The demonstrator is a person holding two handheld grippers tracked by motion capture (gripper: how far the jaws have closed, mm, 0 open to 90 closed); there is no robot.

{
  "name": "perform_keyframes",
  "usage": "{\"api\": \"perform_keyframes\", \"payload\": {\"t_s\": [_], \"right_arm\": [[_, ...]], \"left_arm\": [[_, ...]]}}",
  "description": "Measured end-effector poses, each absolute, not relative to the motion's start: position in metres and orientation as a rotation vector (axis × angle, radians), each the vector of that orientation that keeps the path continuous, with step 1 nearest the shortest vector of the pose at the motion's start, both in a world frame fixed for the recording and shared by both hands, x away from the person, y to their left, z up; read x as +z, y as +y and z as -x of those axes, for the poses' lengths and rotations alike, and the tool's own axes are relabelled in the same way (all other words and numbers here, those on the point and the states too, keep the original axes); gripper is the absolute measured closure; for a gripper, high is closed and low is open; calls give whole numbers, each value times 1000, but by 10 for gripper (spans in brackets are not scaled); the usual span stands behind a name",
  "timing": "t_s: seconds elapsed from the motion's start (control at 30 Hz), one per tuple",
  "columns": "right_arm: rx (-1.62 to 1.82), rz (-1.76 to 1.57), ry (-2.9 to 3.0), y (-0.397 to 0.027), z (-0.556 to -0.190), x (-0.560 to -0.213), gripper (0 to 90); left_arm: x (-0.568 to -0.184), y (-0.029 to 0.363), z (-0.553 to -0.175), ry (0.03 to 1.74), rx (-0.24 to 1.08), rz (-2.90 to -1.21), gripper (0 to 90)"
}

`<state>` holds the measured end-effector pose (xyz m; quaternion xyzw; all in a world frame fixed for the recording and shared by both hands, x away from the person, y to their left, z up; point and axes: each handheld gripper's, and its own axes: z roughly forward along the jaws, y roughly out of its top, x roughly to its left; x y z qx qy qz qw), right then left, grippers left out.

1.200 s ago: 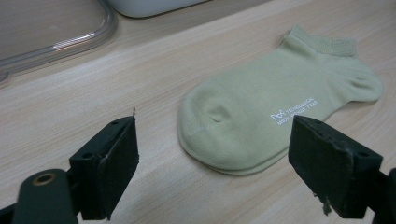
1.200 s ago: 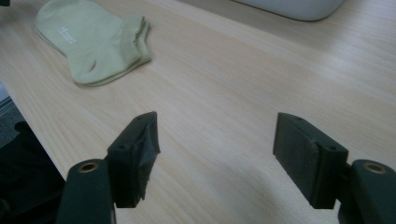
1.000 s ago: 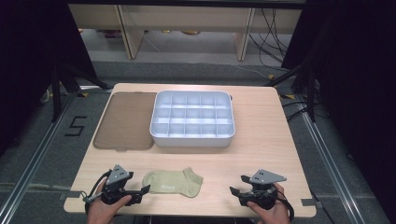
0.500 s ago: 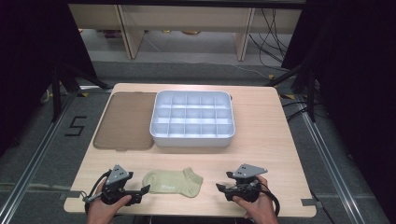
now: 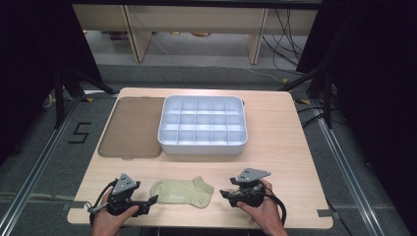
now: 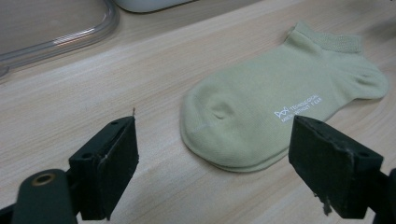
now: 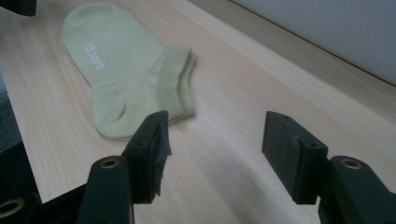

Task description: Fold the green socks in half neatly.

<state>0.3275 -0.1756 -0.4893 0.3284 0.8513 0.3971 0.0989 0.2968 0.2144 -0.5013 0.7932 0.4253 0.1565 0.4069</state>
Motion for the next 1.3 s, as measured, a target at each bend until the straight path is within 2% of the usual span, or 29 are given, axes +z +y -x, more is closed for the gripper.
{"api": "perform_keyframes", "payload": {"t_s": [0.47,0.7,0.73,0.8,0.9,1.3], "right_arm": [[1122,-924,2582,-140,-343,-498,475],[1097,-890,2607,-128,-349,-501,543],[1092,-866,2627,-125,-350,-502,573],[1106,-879,2616,-122,-351,-504,586],[1083,-896,2636,-120,-350,-504,608],[1060,-900,2672,-117,-352,-508,676]], "left_arm": [[-501,214,-297,1068,394,-2001,153],[-501,214,-296,1067,385,-2015,153],[-502,211,-296,1090,383,-1965,153],[-501,214,-297,1062,388,-2019,153],[-502,211,-296,1086,386,-1971,153],[-501,214,-297,1055,394,-2023,153]]}}
